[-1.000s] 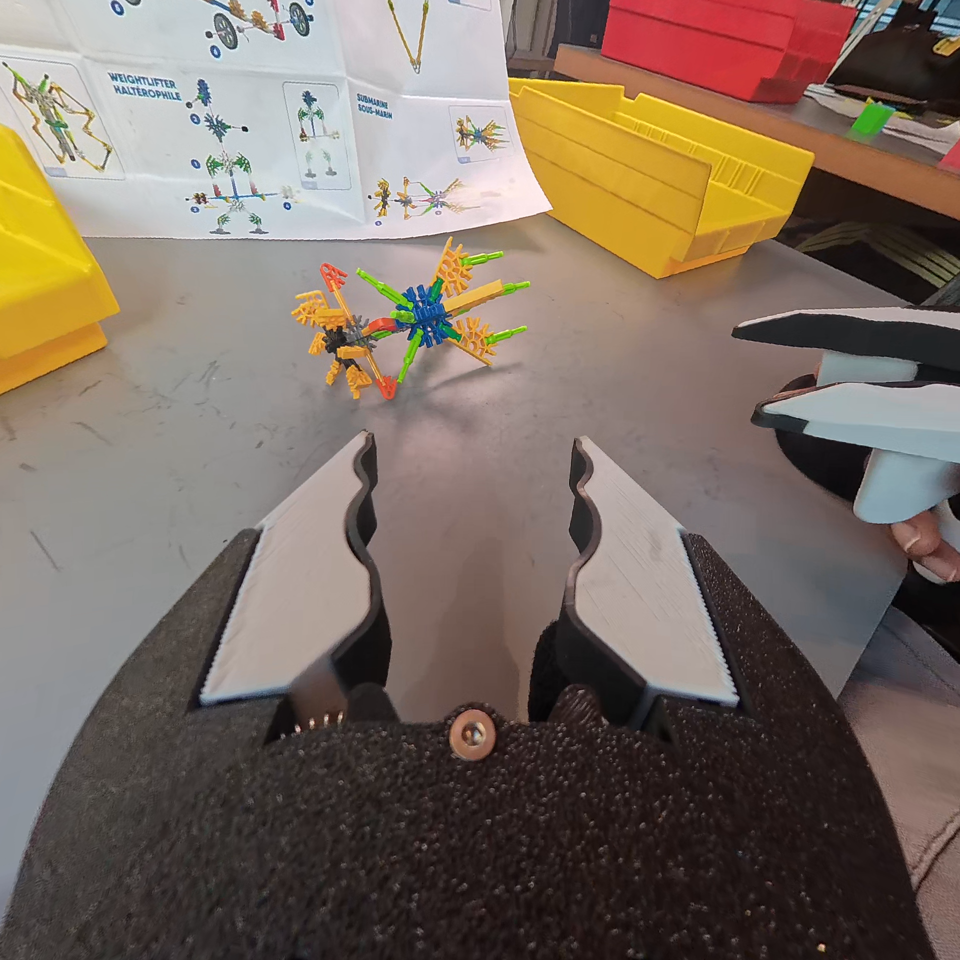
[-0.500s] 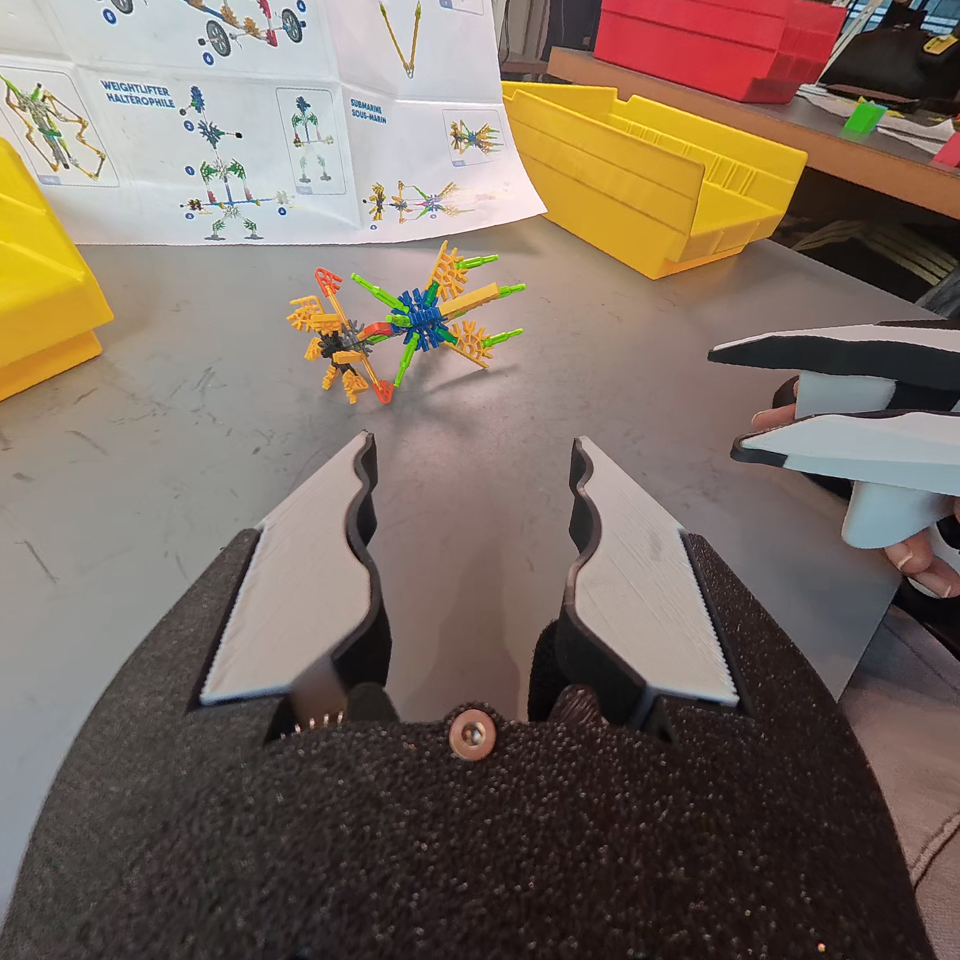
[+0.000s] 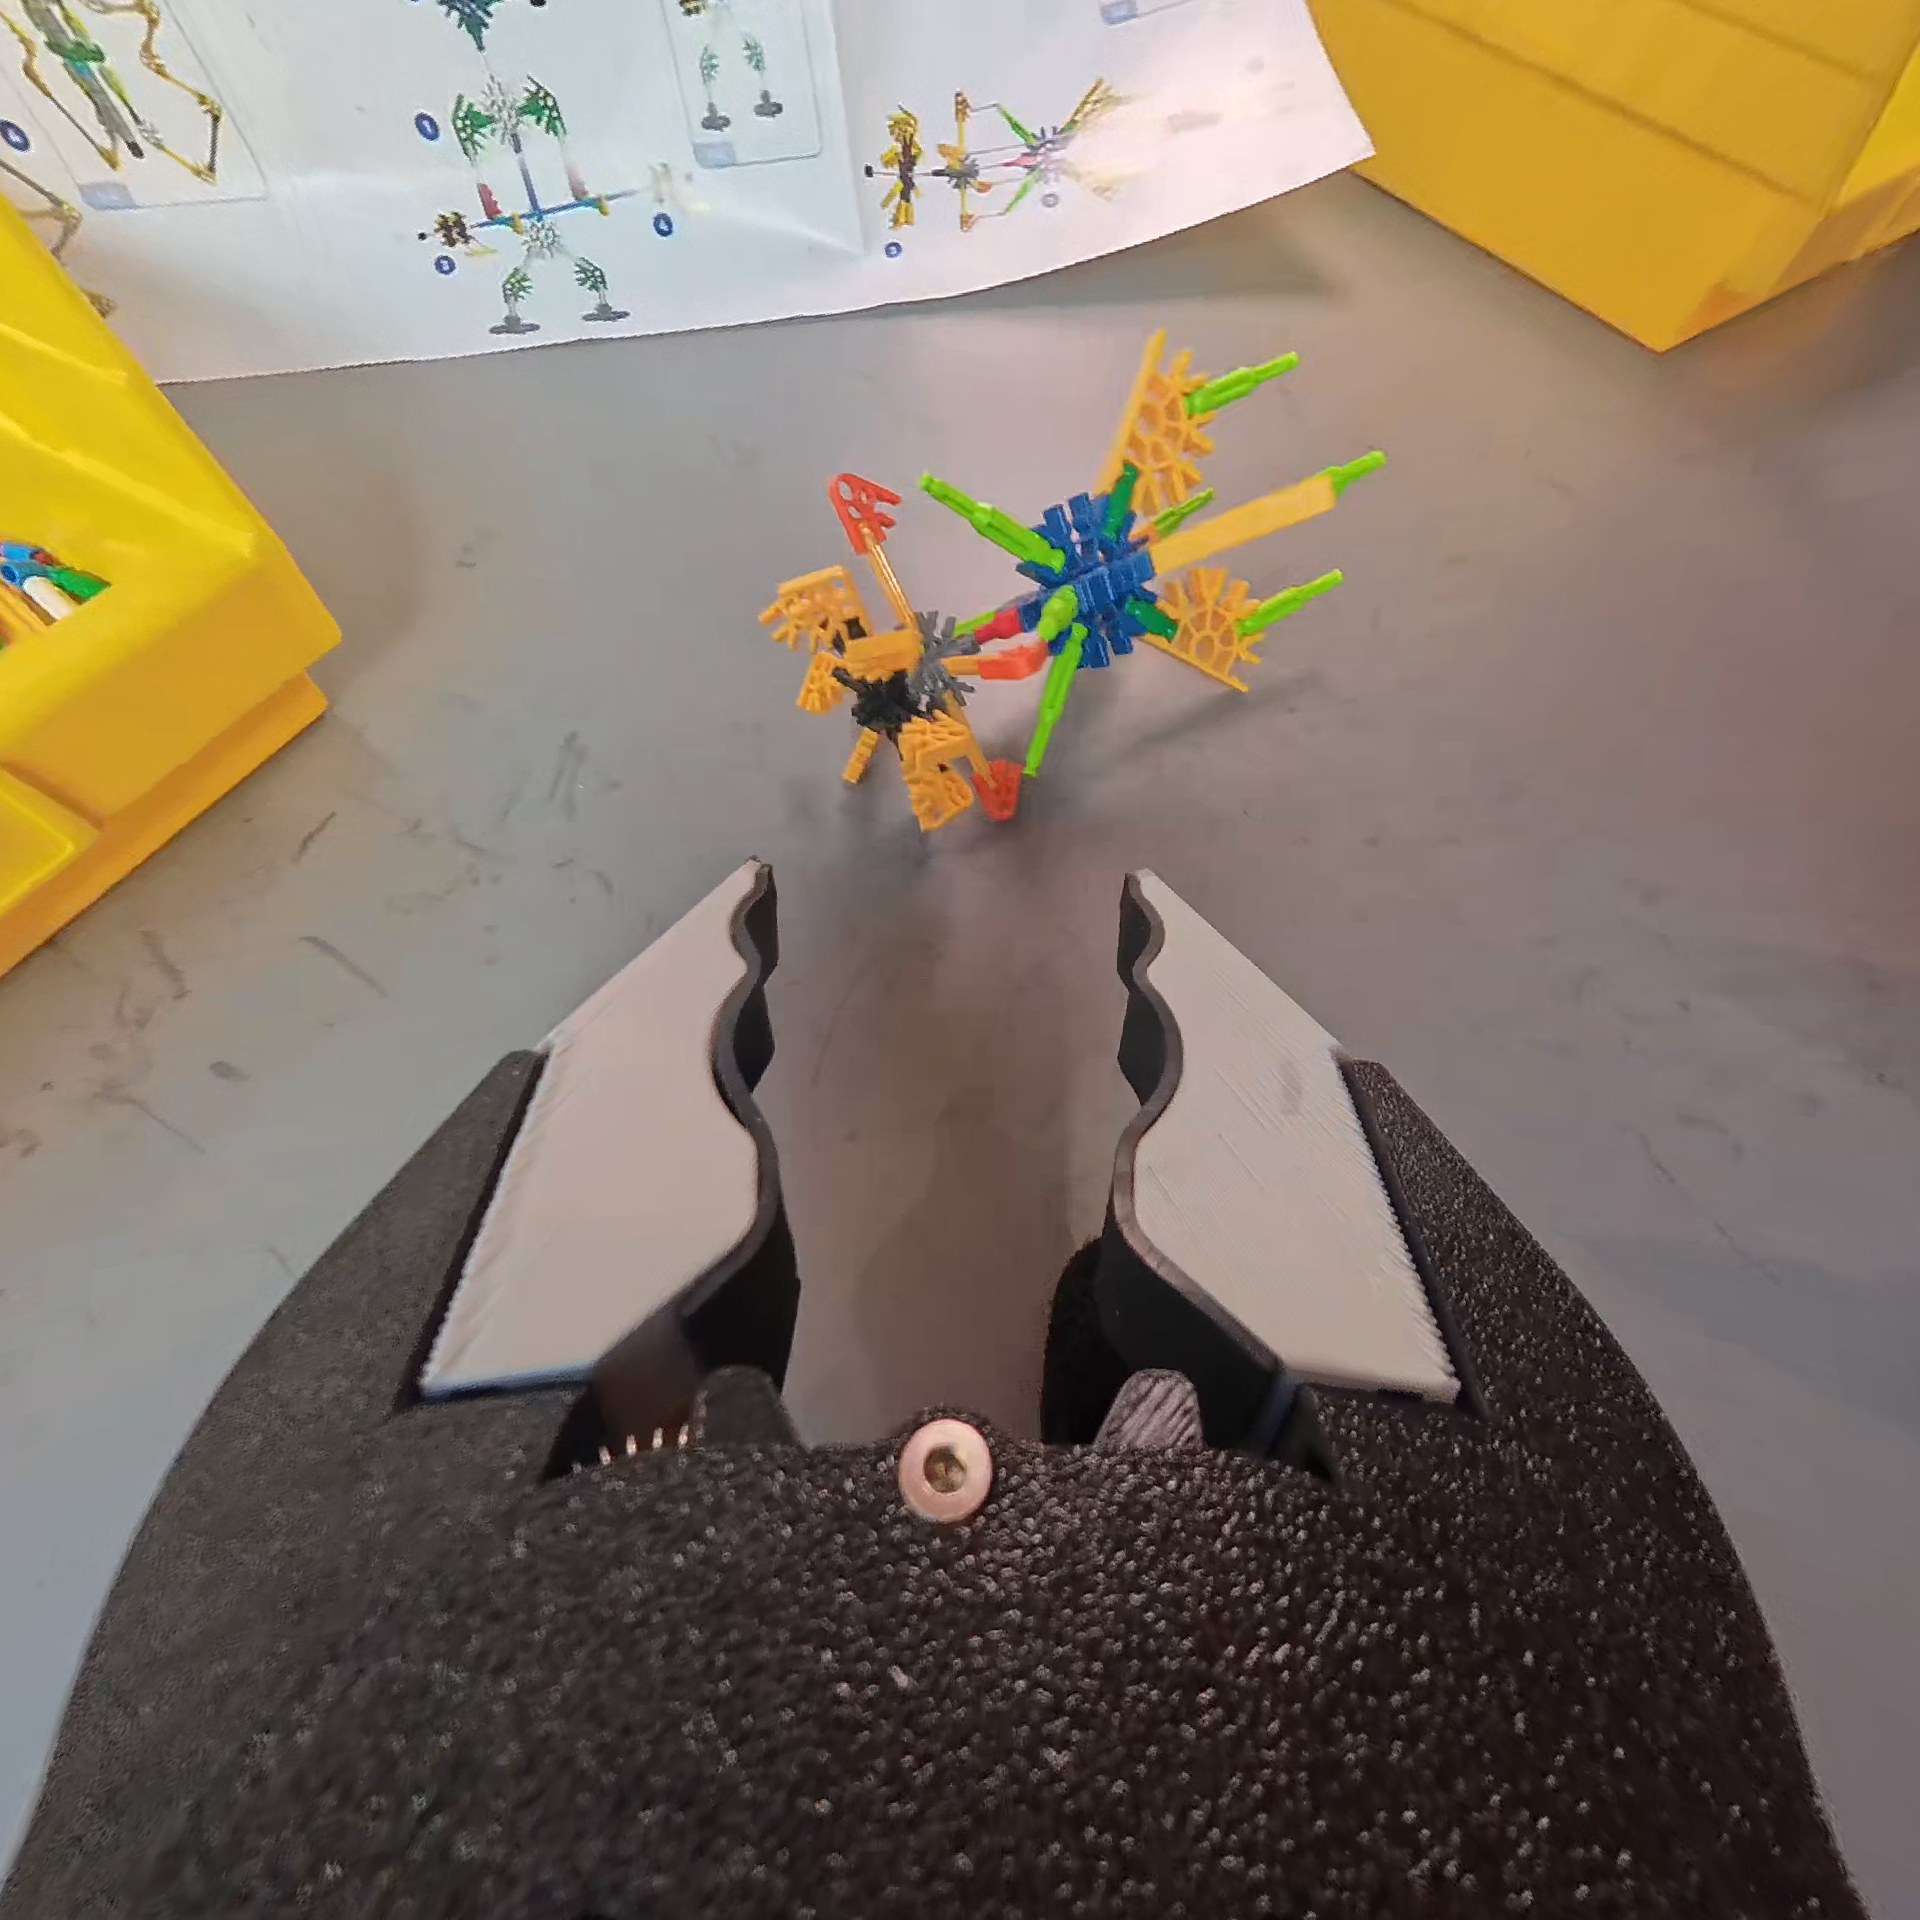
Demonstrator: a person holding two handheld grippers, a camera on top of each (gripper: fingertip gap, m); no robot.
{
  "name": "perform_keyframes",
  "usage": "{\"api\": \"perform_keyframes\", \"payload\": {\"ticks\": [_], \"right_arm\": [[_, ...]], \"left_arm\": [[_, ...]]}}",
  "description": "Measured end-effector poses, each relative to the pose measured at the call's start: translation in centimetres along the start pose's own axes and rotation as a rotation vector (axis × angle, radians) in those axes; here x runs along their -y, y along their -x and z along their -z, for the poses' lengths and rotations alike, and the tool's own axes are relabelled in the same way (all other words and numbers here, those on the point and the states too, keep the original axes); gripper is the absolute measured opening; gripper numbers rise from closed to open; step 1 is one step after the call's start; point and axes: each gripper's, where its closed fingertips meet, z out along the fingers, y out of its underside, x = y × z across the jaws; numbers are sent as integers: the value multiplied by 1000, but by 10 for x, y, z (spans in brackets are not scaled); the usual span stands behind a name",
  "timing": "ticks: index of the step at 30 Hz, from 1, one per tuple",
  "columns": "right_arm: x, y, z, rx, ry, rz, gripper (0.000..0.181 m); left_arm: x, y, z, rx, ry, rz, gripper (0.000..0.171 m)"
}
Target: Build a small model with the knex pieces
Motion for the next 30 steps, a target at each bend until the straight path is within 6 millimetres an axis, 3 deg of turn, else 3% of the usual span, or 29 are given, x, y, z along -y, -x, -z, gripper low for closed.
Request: {"api": "perform_keyframes", "payload": {"ticks": [8,13,20,24,27,30], "right_arm": [[11,11,2,70,-36,28,63],[12,5,6,78,-48,-7,59],[11,6,6,71,-45,4,59],[13,7,2,85,-15,58,59],[32,-4,-11,72,32,312,52],[52,-12,-43,87,97,564,49]], "left_arm": [[5,16,-27,100,37,-48,37],[5,20,-31,109,46,-68,21],[7,24,-29,118,36,-70,18],[9,18,-11,70,24,-22,33],[29,18,17,67,-35,-40,33],[48,31,42,104,-52,-111,34]]}}
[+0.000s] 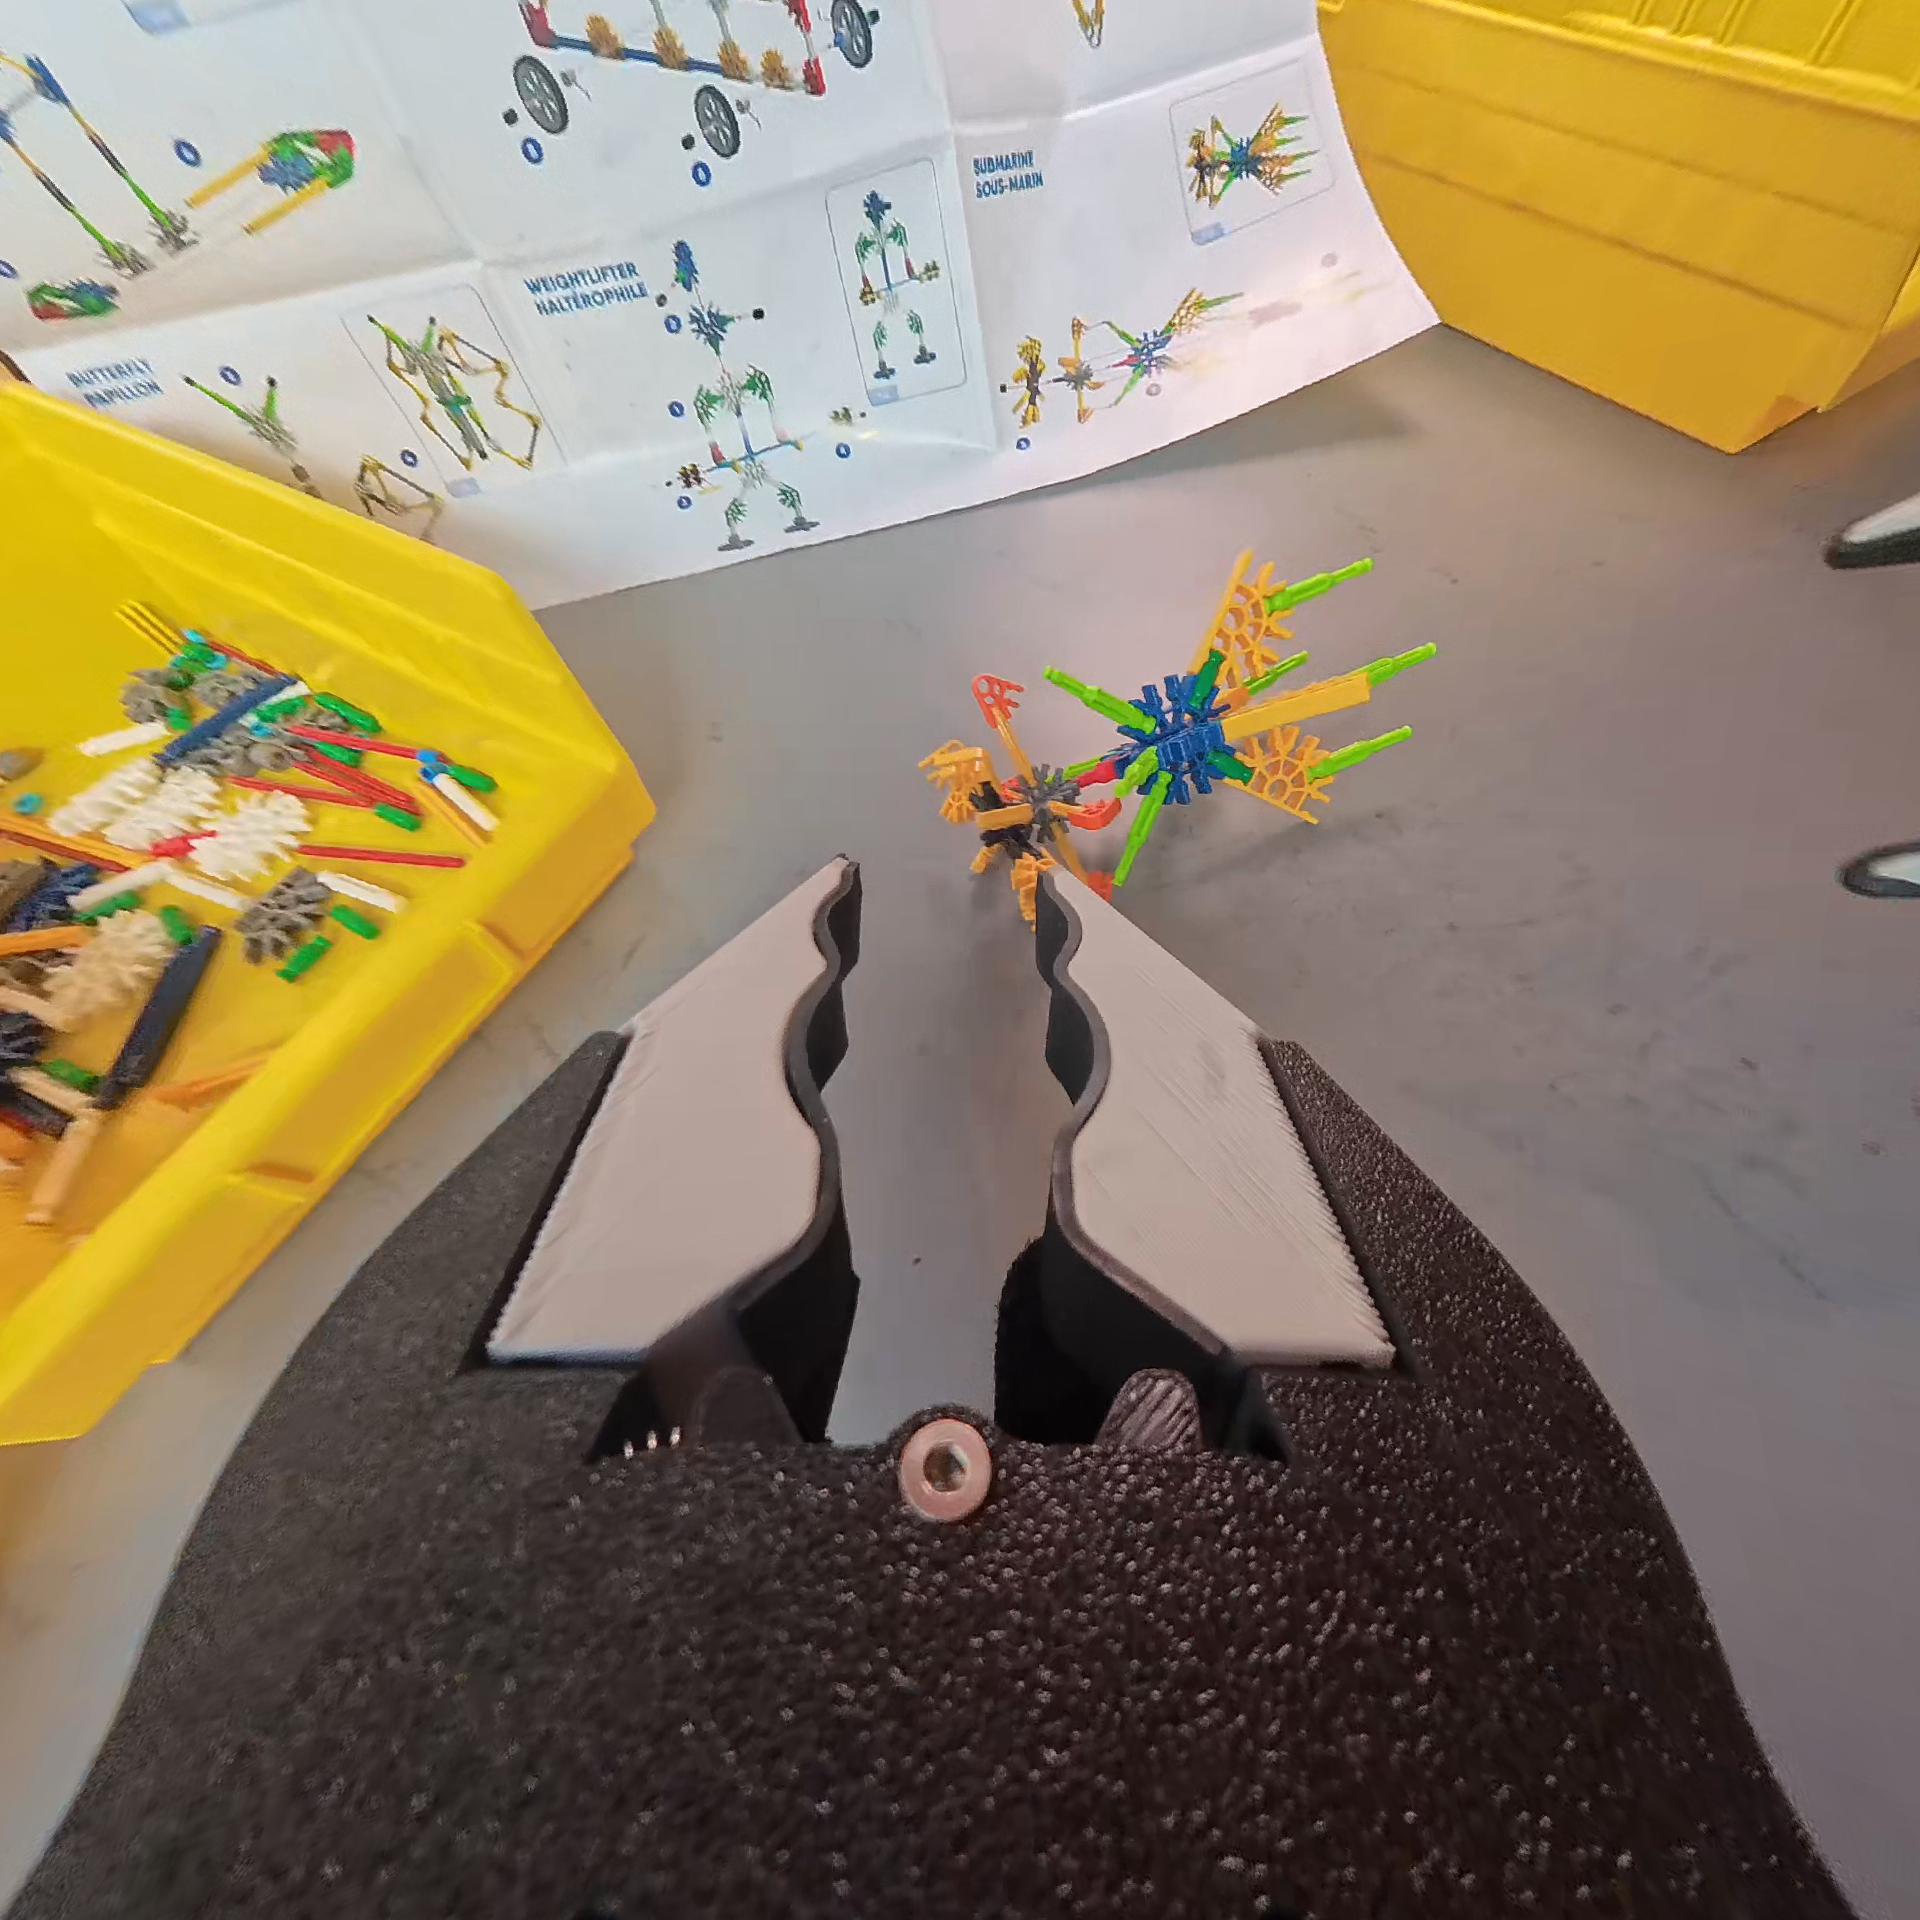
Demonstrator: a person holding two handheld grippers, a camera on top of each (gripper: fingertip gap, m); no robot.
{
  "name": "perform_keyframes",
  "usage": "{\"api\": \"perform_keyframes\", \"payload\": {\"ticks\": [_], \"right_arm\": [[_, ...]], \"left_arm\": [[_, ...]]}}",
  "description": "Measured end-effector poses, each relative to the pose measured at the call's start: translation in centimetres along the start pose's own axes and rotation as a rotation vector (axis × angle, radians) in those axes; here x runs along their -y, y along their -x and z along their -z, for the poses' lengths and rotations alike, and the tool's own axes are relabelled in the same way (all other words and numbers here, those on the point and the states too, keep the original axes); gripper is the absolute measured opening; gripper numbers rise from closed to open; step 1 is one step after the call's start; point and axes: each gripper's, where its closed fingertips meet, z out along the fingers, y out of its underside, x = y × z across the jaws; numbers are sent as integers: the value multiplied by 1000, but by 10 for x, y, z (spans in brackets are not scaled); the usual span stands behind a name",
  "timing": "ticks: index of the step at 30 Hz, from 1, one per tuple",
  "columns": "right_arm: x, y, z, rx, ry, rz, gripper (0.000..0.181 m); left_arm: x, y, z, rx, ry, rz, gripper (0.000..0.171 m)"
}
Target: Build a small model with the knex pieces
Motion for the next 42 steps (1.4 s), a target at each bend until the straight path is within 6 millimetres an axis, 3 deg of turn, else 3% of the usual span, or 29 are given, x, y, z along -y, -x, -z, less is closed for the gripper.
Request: {"api": "perform_keyframes", "payload": {"ticks": [3,5,7,11,14,18,26,31,37,42], "right_arm": [[7,-13,-42,33,71,247,49],[-2,-19,-72,45,142,409,49],[-14,-20,-97,58,201,547,35],[-34,-25,-118,25,270,653,19],[-40,-30,-120,-7,289,699,4],[-42,-36,-118,-13,278,668,4],[-33,-73,-100,-67,238,626,3],[-40,-74,-95,-67,254,652,3],[-50,-67,-96,-92,236,742,3],[-63,-57,-99,-99,252,829,4]], "left_arm": [[4,22,5,32,8,-79,34],[-2,37,-2,72,14,-141,34],[-12,43,-11,69,8,-146,33],[-28,45,-21,50,-32,-112,28],[-31,42,-22,14,-40,-89,27],[-30,39,-21,-20,-50,-77,27],[-32,31,-20,-51,-48,-75,27],[-37,21,-23,-97,-22,-81,27],[-48,-18,-47,-266,77,-78,27],[-49,-29,-78,-285,148,-124,30]]}}
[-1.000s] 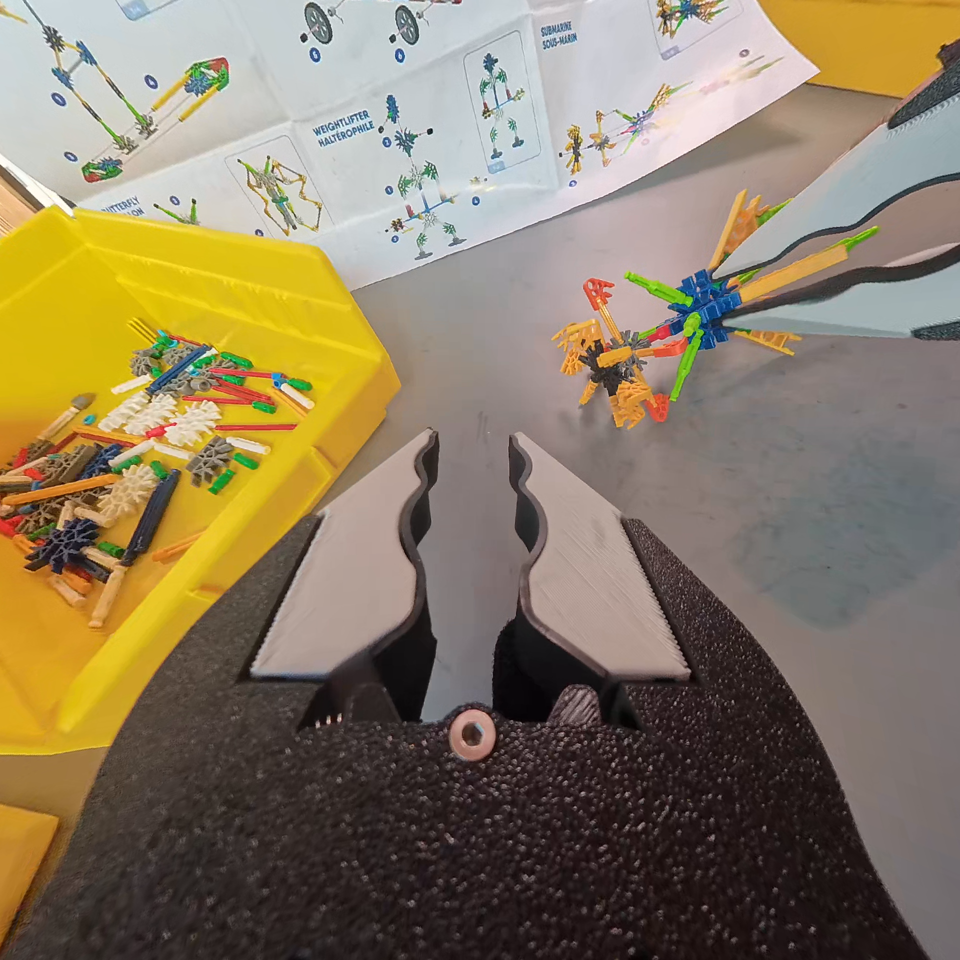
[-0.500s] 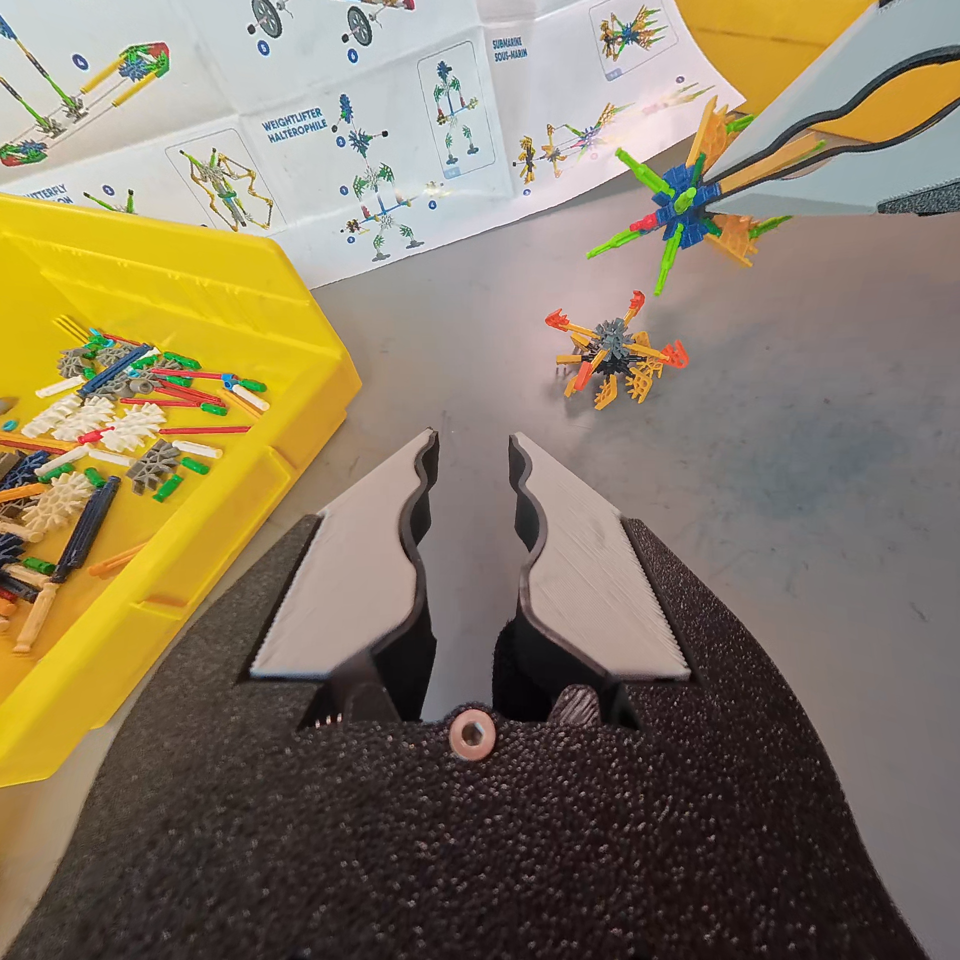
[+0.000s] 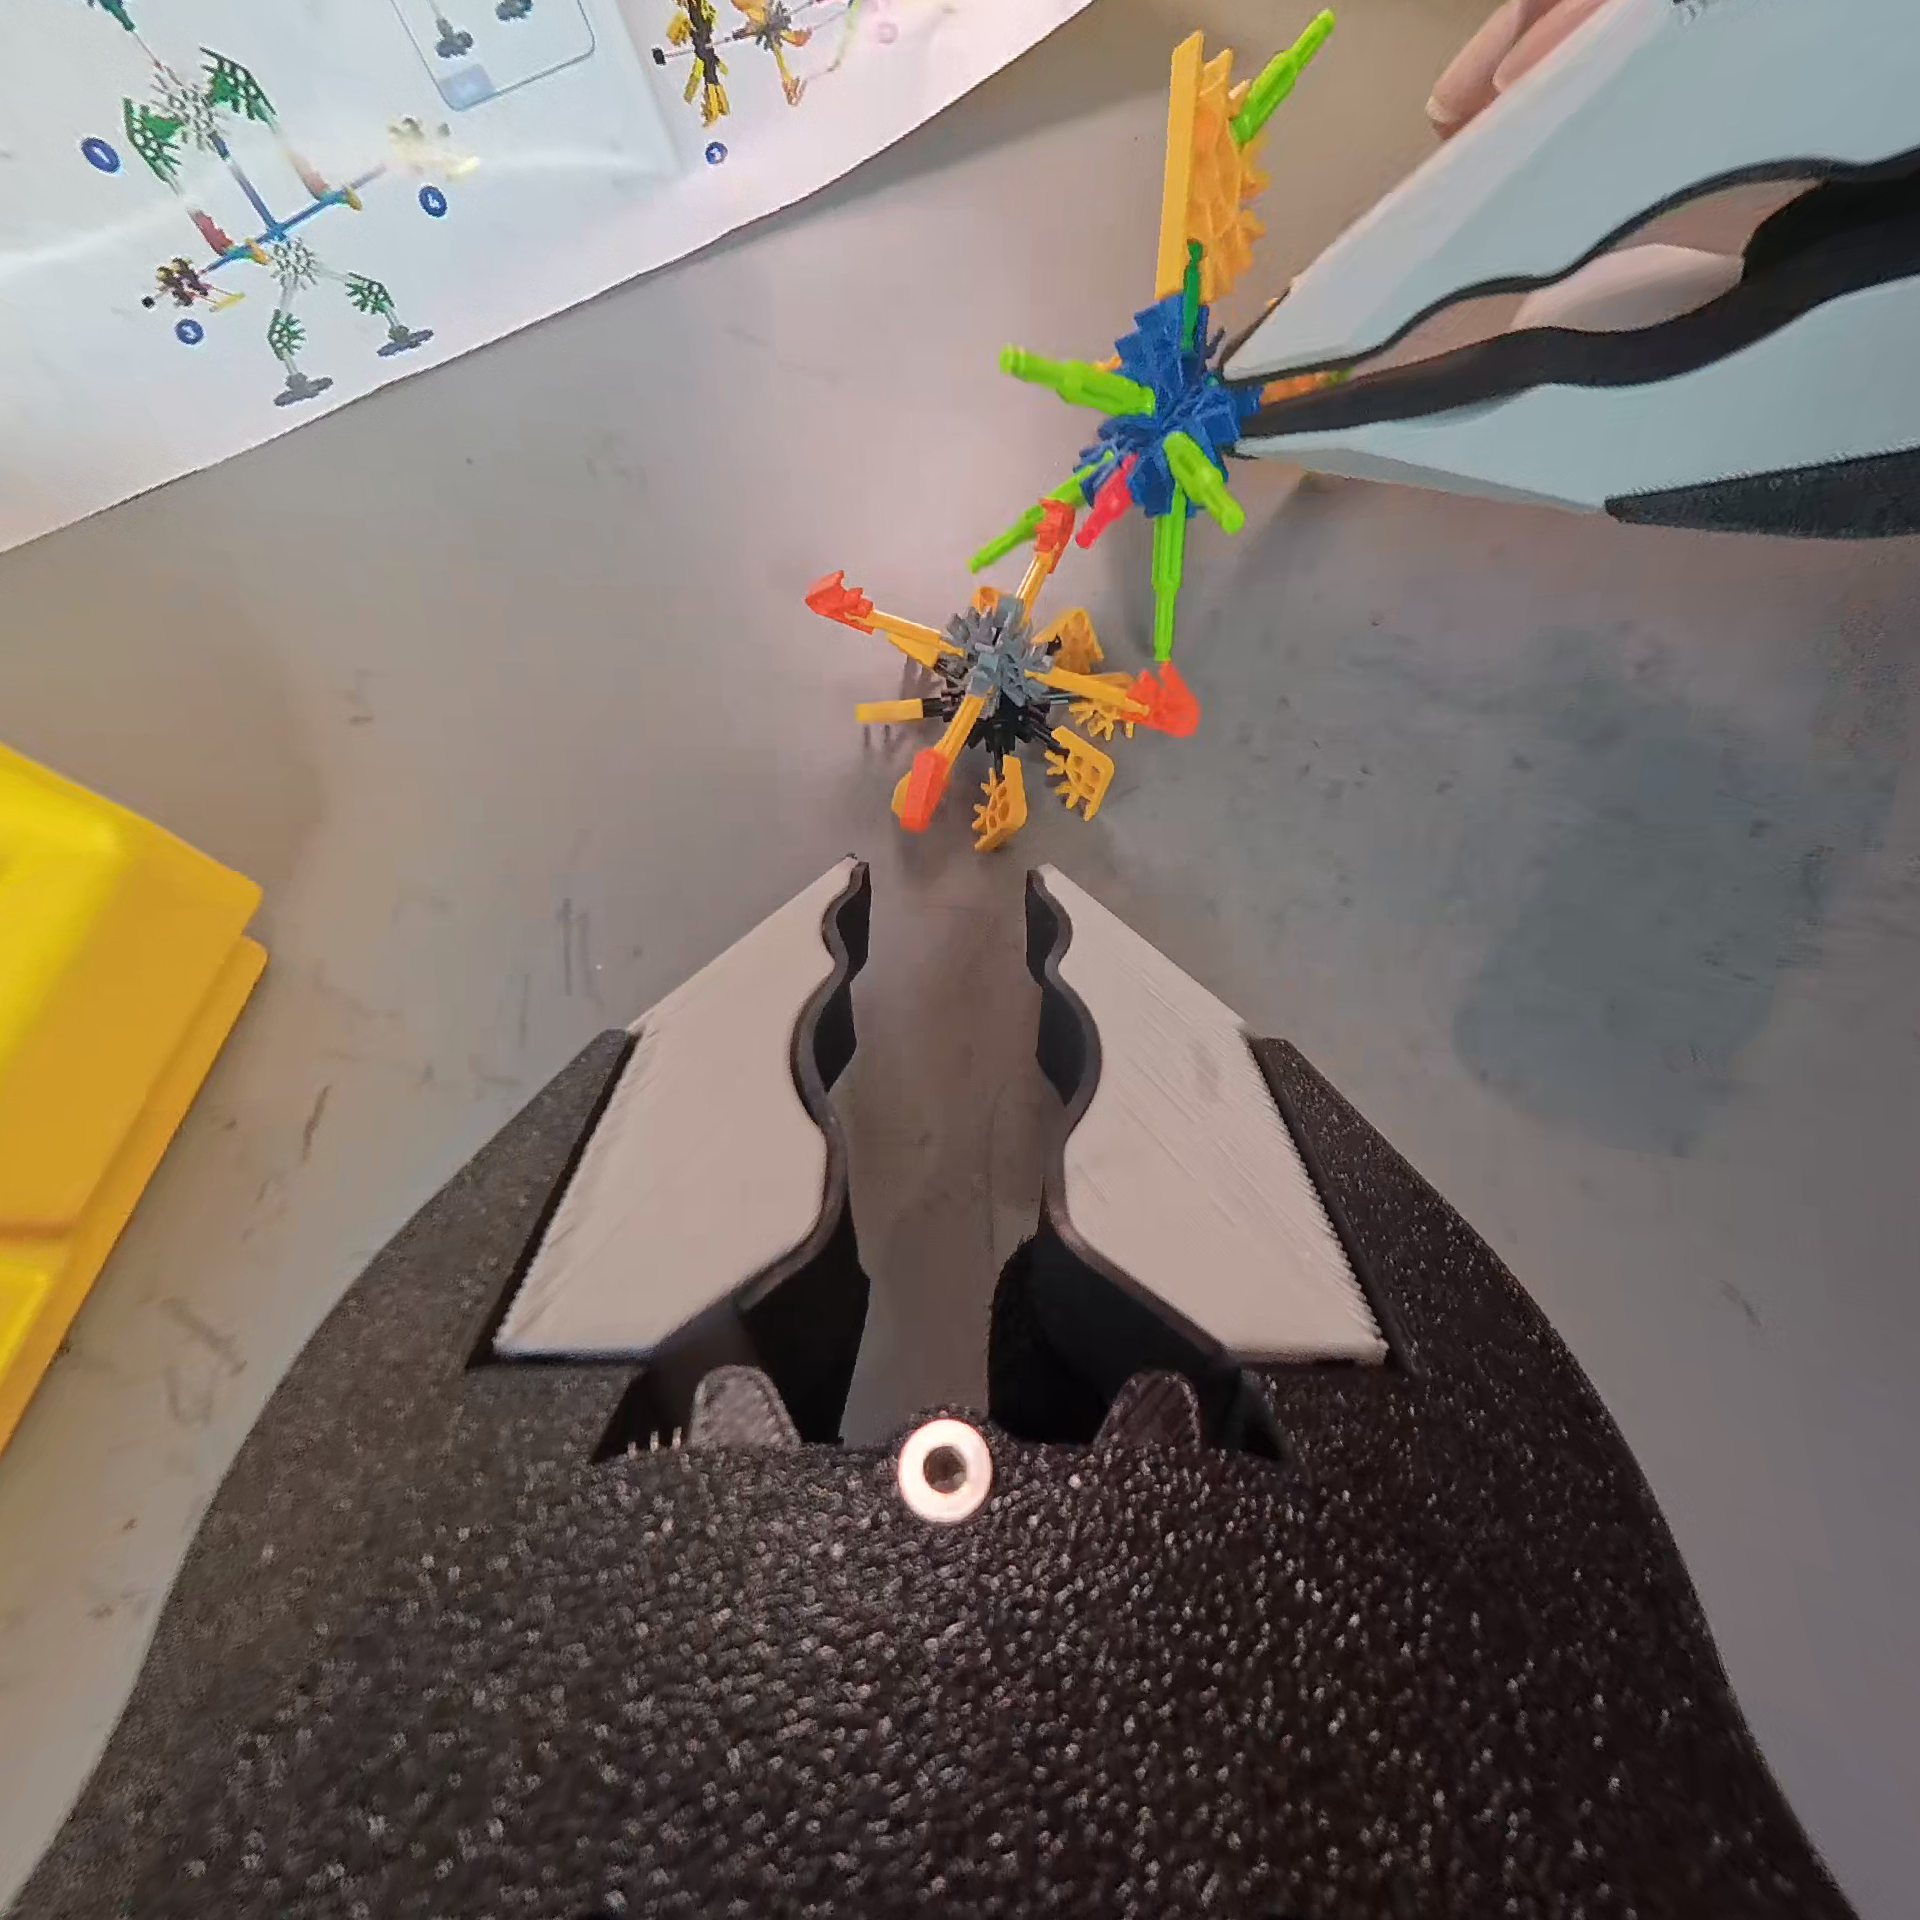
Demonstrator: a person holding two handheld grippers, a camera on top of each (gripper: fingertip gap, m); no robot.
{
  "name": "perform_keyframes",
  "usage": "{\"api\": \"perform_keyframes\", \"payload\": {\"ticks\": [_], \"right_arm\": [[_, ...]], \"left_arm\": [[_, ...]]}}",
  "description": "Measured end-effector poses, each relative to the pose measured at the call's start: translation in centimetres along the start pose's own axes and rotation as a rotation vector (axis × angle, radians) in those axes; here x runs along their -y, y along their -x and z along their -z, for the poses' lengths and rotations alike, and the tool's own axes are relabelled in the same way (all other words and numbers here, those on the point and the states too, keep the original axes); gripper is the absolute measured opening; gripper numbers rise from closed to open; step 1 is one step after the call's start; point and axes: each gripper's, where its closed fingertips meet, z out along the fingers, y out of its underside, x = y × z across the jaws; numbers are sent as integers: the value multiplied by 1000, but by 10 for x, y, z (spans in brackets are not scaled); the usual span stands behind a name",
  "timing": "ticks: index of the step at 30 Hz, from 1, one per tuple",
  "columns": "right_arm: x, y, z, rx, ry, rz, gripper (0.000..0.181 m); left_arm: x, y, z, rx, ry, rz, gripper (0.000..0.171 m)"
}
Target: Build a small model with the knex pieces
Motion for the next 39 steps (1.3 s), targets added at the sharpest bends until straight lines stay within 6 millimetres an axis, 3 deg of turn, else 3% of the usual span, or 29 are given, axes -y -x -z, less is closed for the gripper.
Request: {"api": "perform_keyframes", "payload": {"ticks": [4,7,13,16,20,27,32,35,39], "right_arm": [[-3,5,0,-23,3,-2,7],[-1,10,7,56,-24,-74,29],[28,-15,34,294,-192,-400,28],[35,-20,24,426,-179,-441,25],[42,-19,-5,546,-130,-370,26],[52,1,-35,690,-63,-235,25],[55,2,-34,678,-89,-239,18],[54,1,-29,648,-133,-259,16],[53,-5,-18,575,-193,-303,15]], "left_arm": [[9,1,-15,-31,10,-21,24],[14,4,-18,-43,1,-67,8],[22,1,-13,-112,-38,-183,3],[25,2,-10,-111,-56,-216,3],[27,3,-4,-72,-86,-302,3],[30,2,5,-25,-131,-395,3],[33,-1,10,-41,-162,-387,4],[38,-5,18,-111,-206,-320,23],[35,1,28,-171,-225,-234,31]]}}
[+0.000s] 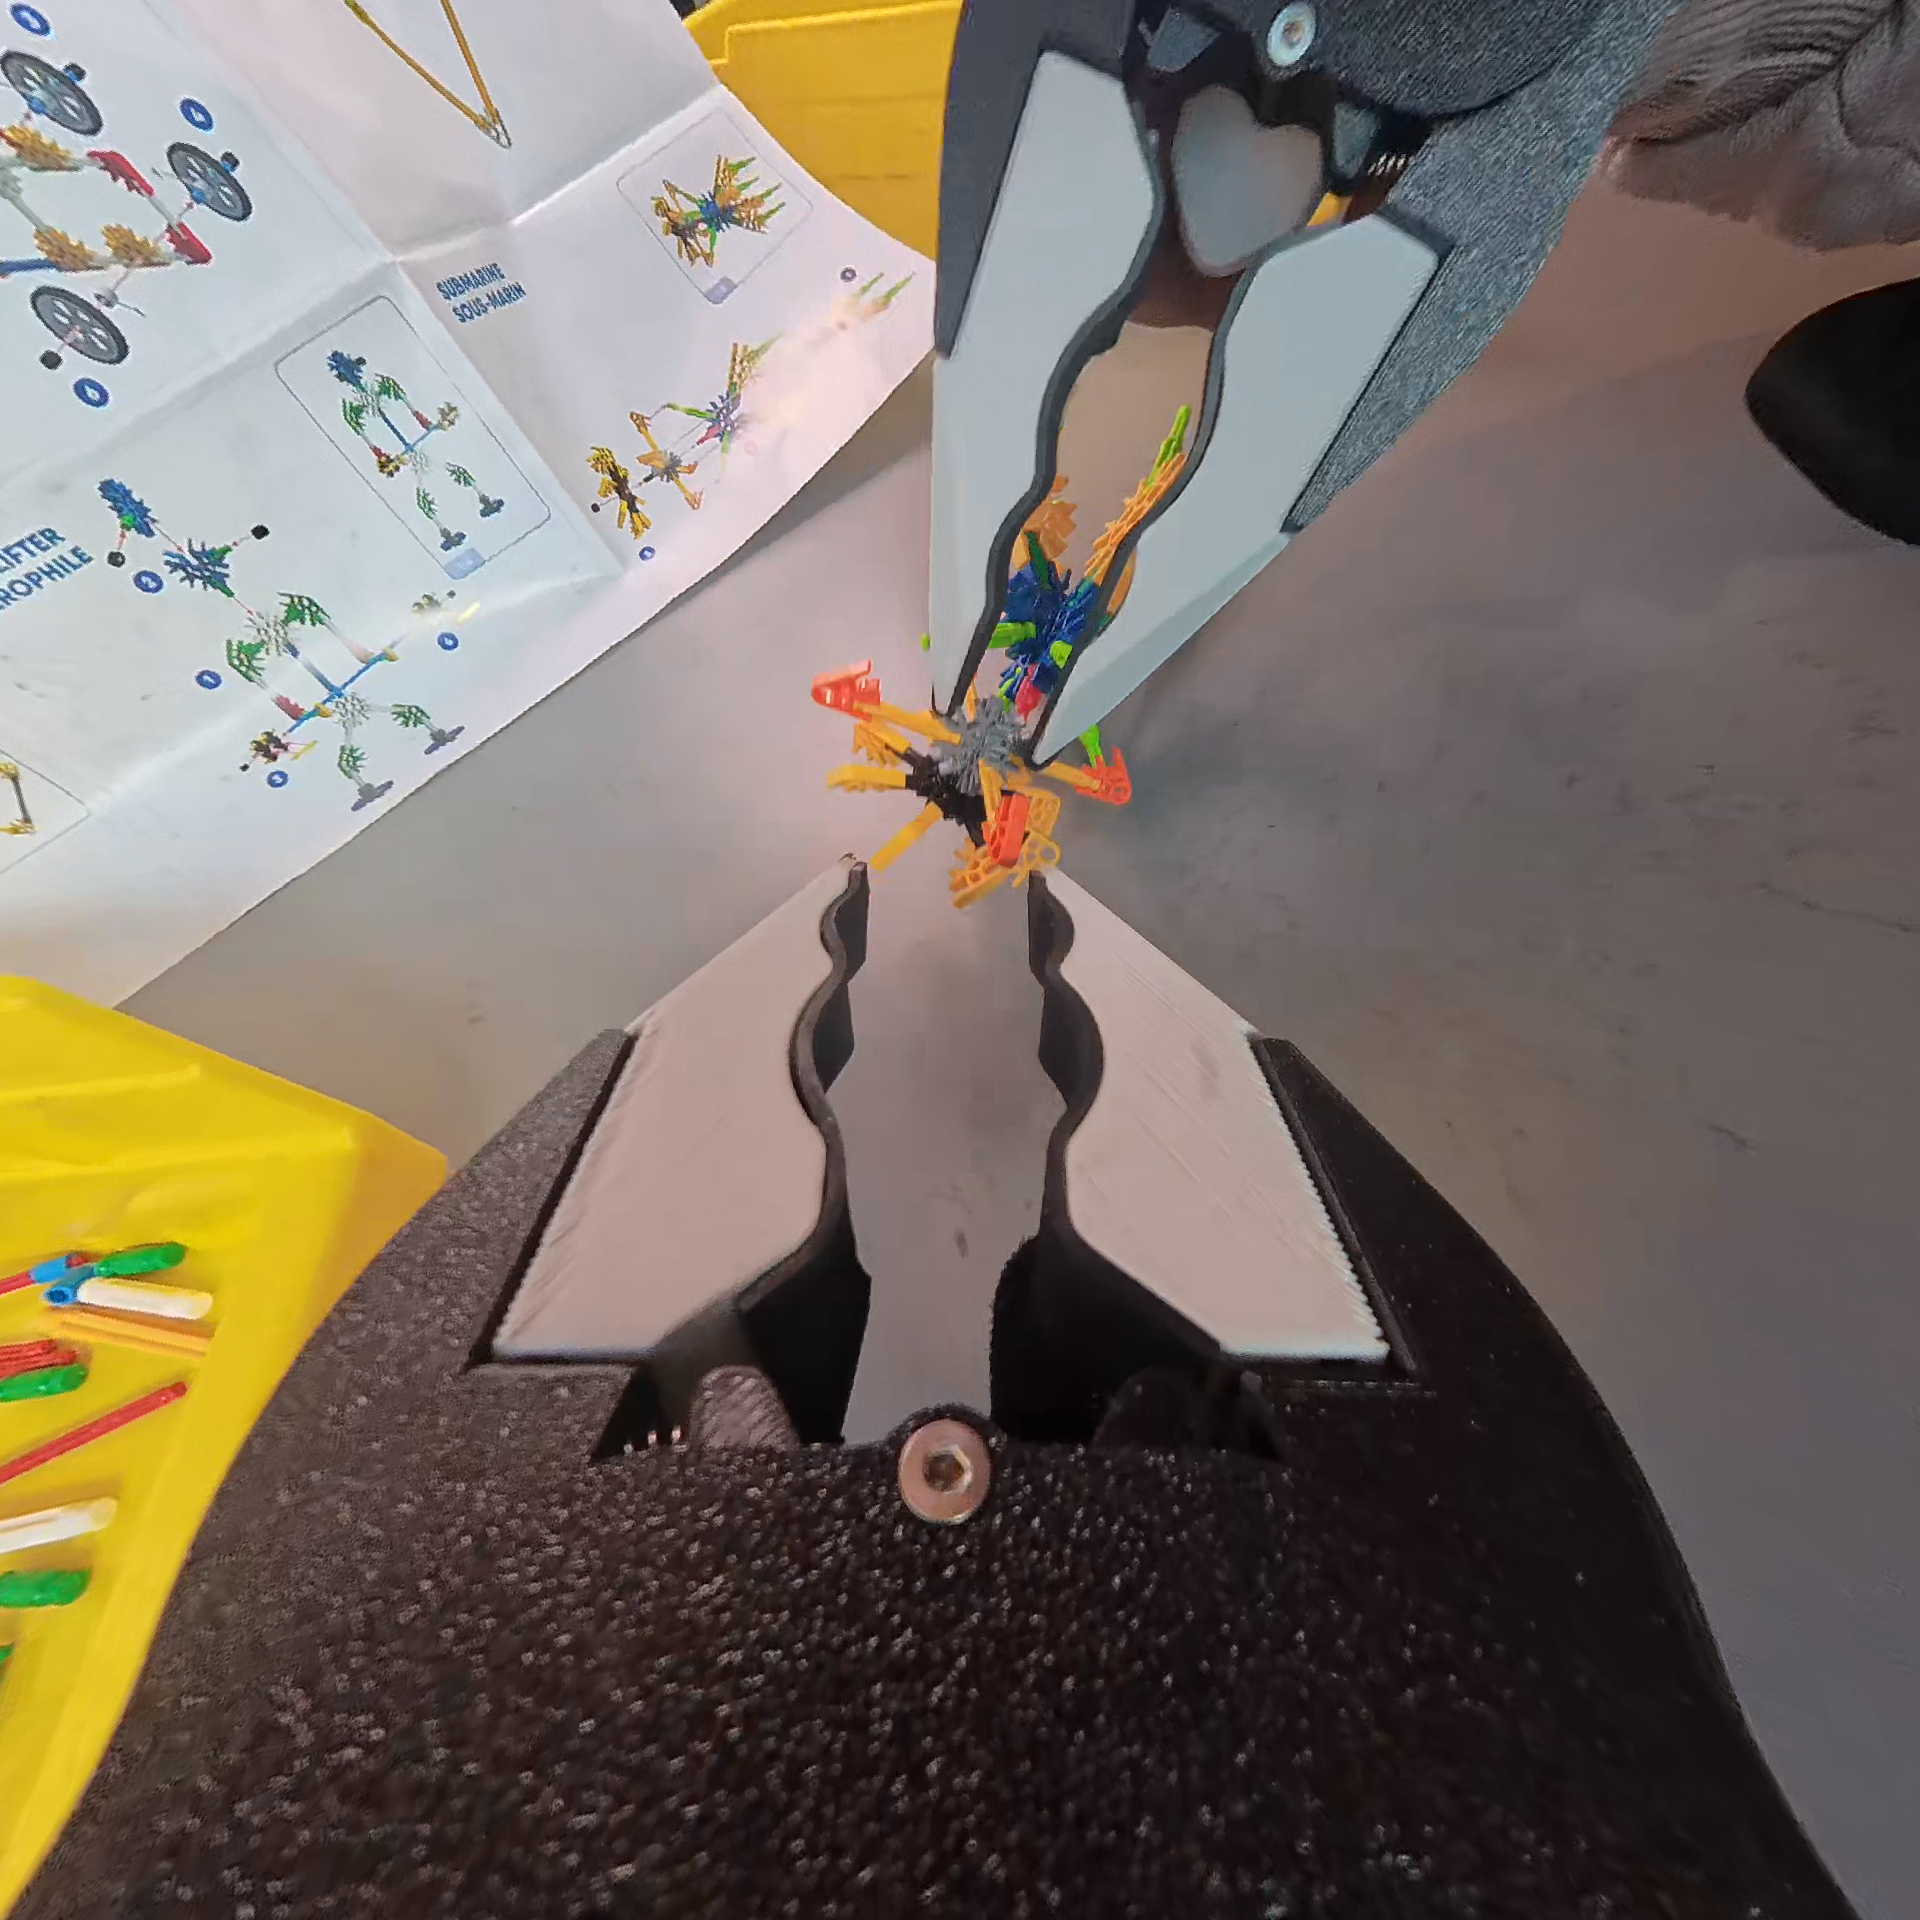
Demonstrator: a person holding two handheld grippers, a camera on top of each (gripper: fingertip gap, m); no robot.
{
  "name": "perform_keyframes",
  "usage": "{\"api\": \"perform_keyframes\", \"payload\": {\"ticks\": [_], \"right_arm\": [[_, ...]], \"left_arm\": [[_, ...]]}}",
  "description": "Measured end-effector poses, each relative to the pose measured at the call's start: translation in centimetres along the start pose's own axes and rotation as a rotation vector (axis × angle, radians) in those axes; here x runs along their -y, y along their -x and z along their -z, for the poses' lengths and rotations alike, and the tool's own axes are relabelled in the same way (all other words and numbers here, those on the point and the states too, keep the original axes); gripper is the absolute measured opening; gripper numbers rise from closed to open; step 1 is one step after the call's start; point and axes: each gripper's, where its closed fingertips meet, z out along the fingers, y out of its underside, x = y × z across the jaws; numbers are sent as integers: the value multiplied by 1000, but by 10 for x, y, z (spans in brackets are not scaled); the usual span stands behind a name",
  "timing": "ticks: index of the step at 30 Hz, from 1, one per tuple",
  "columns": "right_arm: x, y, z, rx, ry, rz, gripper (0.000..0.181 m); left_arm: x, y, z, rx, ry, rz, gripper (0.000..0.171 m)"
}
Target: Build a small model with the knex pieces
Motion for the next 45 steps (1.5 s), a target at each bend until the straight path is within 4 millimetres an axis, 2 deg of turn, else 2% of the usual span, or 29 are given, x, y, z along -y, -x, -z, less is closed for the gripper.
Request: {"api": "perform_keyframes", "payload": {"ticks": [3,6,10,18,22,25,28,30,34,36,39,45], "right_arm": [[17,1,17,-50,-134,-12,15],[34,2,34,-87,-259,-39,15],[55,10,60,-96,-423,-49,9],[66,9,88,-53,-626,-169,9],[69,4,106,60,-819,-328,8],[72,3,122,167,-961,-433,8],[76,8,121,227,-1004,-442,8],[79,15,116,234,-992,-412,8],[84,24,117,285,-1017,-388,8],[84,26,118,297,-1028,-387,8],[81,27,114,304,-1015,-394,8],[79,29,113,309,-1009,-395,8]], "left_arm": [[-6,-3,-4,-15,14,1,31],[7,-12,-5,-38,-57,-8,28],[30,-29,5,-89,-195,-45,20],[52,-41,26,-243,-352,77,11],[65,-31,41,-335,-467,259,23],[79,-30,49,-450,-567,436,40],[91,-38,52,-584,-622,566,54],[97,-45,55,-656,-641,605,54],[97,-54,57,-713,-625,616,39],[96,-55,57,-714,-613,607,21],[95,-57,57,-692,-605,582,9],[92,-58,52,-604,-573,513,5]]}}
